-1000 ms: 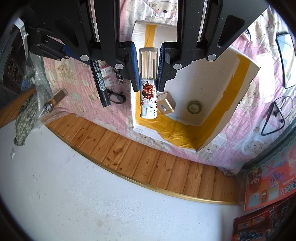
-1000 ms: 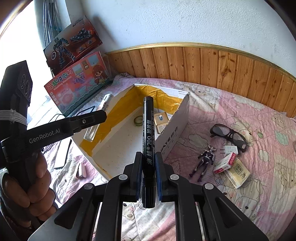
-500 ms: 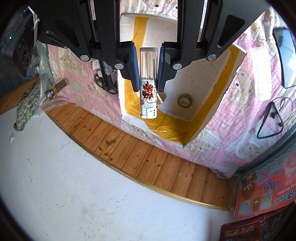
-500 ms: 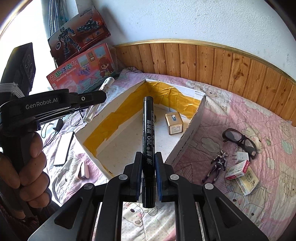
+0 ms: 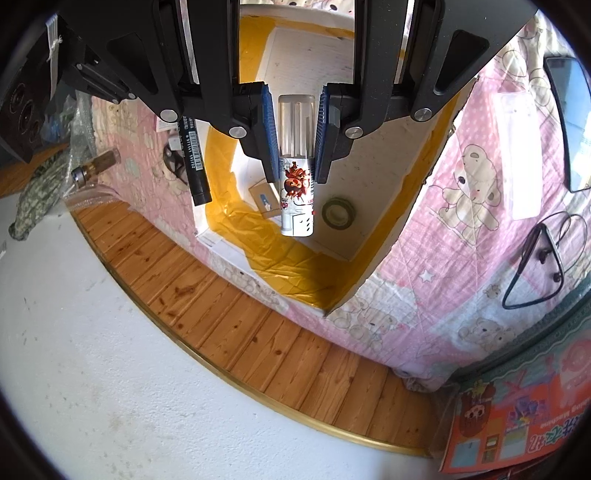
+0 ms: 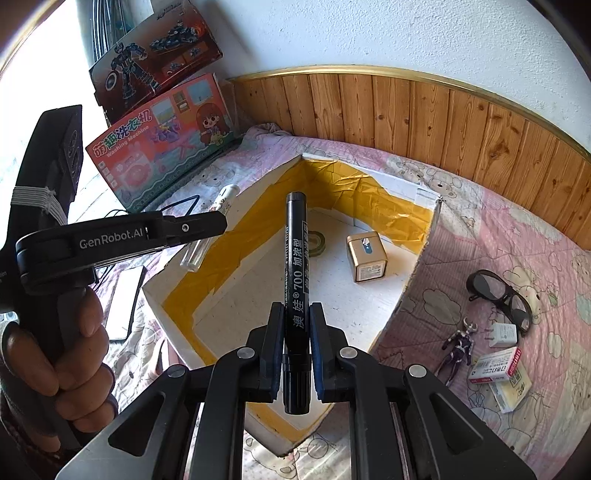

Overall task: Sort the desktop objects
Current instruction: 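Carry the black marker and small bottle with both tools over the box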

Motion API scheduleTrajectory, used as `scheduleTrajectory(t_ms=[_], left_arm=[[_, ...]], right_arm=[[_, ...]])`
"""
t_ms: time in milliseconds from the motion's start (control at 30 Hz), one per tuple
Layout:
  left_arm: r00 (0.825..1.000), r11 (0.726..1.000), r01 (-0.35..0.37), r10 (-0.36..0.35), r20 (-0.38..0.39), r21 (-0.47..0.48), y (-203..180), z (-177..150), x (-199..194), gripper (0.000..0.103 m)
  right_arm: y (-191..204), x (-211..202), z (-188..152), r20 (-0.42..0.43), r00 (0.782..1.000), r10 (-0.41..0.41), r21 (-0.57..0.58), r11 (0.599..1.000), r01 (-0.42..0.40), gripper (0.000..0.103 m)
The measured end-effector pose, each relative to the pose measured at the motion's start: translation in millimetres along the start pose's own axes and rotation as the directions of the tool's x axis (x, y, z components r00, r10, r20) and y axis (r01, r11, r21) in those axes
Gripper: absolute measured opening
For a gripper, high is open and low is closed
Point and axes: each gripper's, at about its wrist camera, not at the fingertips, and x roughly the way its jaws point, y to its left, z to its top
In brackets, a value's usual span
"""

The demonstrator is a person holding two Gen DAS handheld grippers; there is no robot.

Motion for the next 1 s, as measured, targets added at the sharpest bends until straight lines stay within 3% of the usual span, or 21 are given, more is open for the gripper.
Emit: scheduleTrajectory(t_ms=[600,1000], left_arm=[[0.991,0.996,-0.084,0.080,-0.105,-0.035,20,4,33,0.019],[0.968,0.967,-0.236,0.242,-0.062,0.094,18,11,30,0.019]], right_arm=[[-8,63,39,-0.153,0.988,0.023,0.065,0.998,-0.013,0.014],[-13,99,61,-0.241,0.971,0.006,0.111,0.994,0.021,0.014]])
